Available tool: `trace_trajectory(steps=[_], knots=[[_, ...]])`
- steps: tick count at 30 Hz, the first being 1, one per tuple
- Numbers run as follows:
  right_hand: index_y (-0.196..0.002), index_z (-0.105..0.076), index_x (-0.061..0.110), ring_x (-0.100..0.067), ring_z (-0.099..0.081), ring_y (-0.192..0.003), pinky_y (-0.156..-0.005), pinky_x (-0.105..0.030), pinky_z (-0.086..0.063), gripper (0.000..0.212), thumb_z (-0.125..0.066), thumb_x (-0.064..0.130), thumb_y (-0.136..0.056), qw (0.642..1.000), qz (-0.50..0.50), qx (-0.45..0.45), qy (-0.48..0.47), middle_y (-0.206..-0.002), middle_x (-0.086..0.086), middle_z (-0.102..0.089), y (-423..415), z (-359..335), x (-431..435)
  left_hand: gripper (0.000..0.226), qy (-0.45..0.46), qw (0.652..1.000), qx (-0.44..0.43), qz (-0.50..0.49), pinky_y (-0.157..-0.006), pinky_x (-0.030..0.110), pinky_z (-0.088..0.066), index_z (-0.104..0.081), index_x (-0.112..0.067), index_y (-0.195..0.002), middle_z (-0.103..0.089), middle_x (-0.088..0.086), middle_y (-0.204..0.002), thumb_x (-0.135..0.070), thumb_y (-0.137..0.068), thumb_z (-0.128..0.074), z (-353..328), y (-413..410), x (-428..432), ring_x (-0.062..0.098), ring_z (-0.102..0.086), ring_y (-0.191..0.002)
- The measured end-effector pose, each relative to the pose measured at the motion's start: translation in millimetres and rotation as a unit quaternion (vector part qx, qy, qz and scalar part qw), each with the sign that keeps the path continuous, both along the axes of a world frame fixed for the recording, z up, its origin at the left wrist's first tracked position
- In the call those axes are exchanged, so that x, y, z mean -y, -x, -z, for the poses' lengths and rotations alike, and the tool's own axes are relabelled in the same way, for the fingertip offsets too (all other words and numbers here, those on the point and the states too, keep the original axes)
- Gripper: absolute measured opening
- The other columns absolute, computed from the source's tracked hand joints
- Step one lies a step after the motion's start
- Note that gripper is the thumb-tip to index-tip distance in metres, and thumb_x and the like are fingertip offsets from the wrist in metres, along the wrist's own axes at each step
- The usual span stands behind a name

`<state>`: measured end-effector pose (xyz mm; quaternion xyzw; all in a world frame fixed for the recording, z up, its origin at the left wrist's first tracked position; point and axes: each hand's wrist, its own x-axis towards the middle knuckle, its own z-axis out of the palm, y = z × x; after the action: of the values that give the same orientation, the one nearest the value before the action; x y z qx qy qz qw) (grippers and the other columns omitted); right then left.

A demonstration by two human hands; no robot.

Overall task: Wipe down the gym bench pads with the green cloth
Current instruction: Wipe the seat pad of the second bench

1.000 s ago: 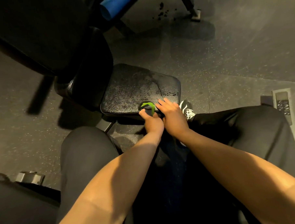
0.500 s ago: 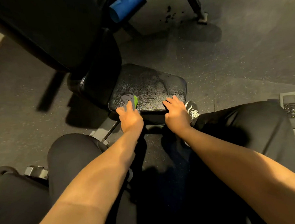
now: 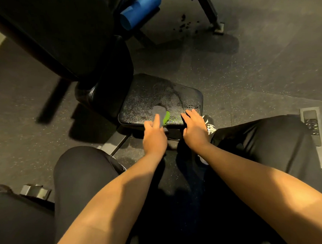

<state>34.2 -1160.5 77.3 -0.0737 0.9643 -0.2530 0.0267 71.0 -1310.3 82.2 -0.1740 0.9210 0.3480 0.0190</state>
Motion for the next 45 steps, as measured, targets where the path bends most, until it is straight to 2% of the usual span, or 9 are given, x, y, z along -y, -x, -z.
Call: trace_trajectory(steps=[4, 11, 15, 20, 24, 31, 34, 41, 45], knots=[[-0.141, -0.054, 0.007, -0.035, -0.025, -0.148, -0.123, -0.047, -0.014, 0.063, -0.054, -0.006, -0.080, 0.999, -0.029, 0.013, 0.000, -0.152, -0.014, -0.043, -2, 2, 11, 0.055, -0.007, 0.994, 0.063, -0.093, -0.084, 0.038, -0.043, -0.027, -0.024, -0.156, -0.039, 0.014, -0.131, -0.026, -0.105, -0.045, 5, 1, 23, 0.038, -0.058, -0.102], [-0.144, -0.050, 0.008, -0.033, -0.021, -0.150, -0.122, -0.050, -0.015, 0.064, -0.052, -0.008, -0.082, 0.998, -0.058, 0.027, 0.012, -0.155, -0.014, -0.039, 3, 3, 1, 0.061, -0.047, 0.995, 0.065, 0.067, -0.083, 0.031, -0.041, -0.026, -0.032, -0.157, -0.040, 0.009, -0.112, -0.013, -0.103, -0.044, 7, -1, -19, 0.035, -0.059, -0.097], [-0.144, -0.050, 0.008, -0.027, -0.021, -0.151, -0.122, -0.031, -0.006, 0.061, -0.052, -0.005, -0.084, 0.998, -0.046, 0.042, 0.019, -0.156, -0.010, -0.038, 5, 4, 0, 0.056, -0.089, 0.991, 0.045, 0.087, -0.089, 0.030, -0.041, -0.034, -0.024, -0.154, -0.050, 0.015, -0.123, -0.014, -0.102, -0.051, 11, -1, -15, 0.034, -0.057, -0.109], [-0.144, -0.050, 0.008, -0.028, -0.018, -0.151, -0.122, -0.031, -0.006, 0.060, -0.052, -0.002, -0.085, 0.998, -0.035, 0.045, 0.016, -0.157, -0.010, -0.036, 2, -4, 14, 0.038, -0.135, 0.984, -0.020, -0.118, -0.079, 0.027, -0.032, -0.050, -0.012, -0.128, -0.052, 0.019, -0.120, 0.002, -0.093, -0.052, 19, -19, 8, 0.034, -0.052, -0.103], [-0.144, -0.049, 0.009, -0.030, -0.018, -0.151, -0.123, -0.043, -0.005, 0.060, -0.055, -0.003, -0.085, 0.995, -0.098, 0.022, 0.012, -0.157, -0.011, -0.036, -3, -6, 35, 0.039, -0.251, 0.867, 0.013, -0.430, -0.089, 0.038, -0.039, -0.046, -0.010, -0.133, -0.048, 0.027, -0.129, -0.001, -0.095, -0.049, 25, -16, 34, 0.041, -0.056, -0.106], [-0.148, -0.043, 0.010, -0.028, -0.017, -0.152, -0.124, -0.045, -0.008, 0.066, -0.057, -0.002, -0.085, 0.989, -0.143, 0.040, -0.001, -0.159, -0.009, -0.033, -5, -1, 43, 0.031, -0.473, 0.739, -0.013, -0.479, -0.079, 0.041, -0.046, -0.033, -0.019, -0.128, -0.049, 0.016, -0.117, -0.029, -0.103, -0.047, 44, 24, 27, 0.025, -0.051, -0.087], [-0.143, -0.051, 0.008, -0.031, -0.027, -0.148, -0.122, -0.048, -0.019, 0.065, -0.057, -0.008, -0.080, 0.988, -0.154, 0.024, 0.020, -0.154, -0.011, -0.042, -2, 3, 37, 0.018, -0.462, 0.756, -0.002, -0.464, -0.076, 0.039, -0.042, -0.030, -0.021, -0.113, -0.049, 0.012, -0.104, -0.022, -0.103, -0.046, 52, 24, 14, 0.024, -0.049, -0.084], [-0.138, -0.056, 0.004, -0.031, -0.036, -0.144, -0.121, -0.041, -0.025, 0.065, -0.051, -0.015, -0.076, 0.989, -0.149, -0.005, 0.010, -0.147, -0.013, -0.050, 2, 7, 29, 0.025, -0.416, 0.863, 0.048, -0.282, -0.079, 0.048, -0.048, -0.039, -0.036, -0.097, -0.055, 0.008, -0.099, -0.014, -0.099, -0.051, 67, 2, -20, 0.027, -0.055, -0.085], [-0.131, -0.062, 0.005, -0.033, -0.042, -0.139, -0.118, -0.044, -0.030, 0.060, -0.054, -0.014, -0.074, 0.993, -0.119, -0.024, 0.008, -0.140, -0.013, -0.057, 0, 13, 36, 0.027, -0.415, 0.857, 0.042, -0.302, -0.081, 0.054, -0.050, -0.041, -0.040, -0.092, -0.055, 0.004, -0.095, -0.017, -0.094, -0.055, 59, 2, -10, 0.028, -0.055, -0.085]])
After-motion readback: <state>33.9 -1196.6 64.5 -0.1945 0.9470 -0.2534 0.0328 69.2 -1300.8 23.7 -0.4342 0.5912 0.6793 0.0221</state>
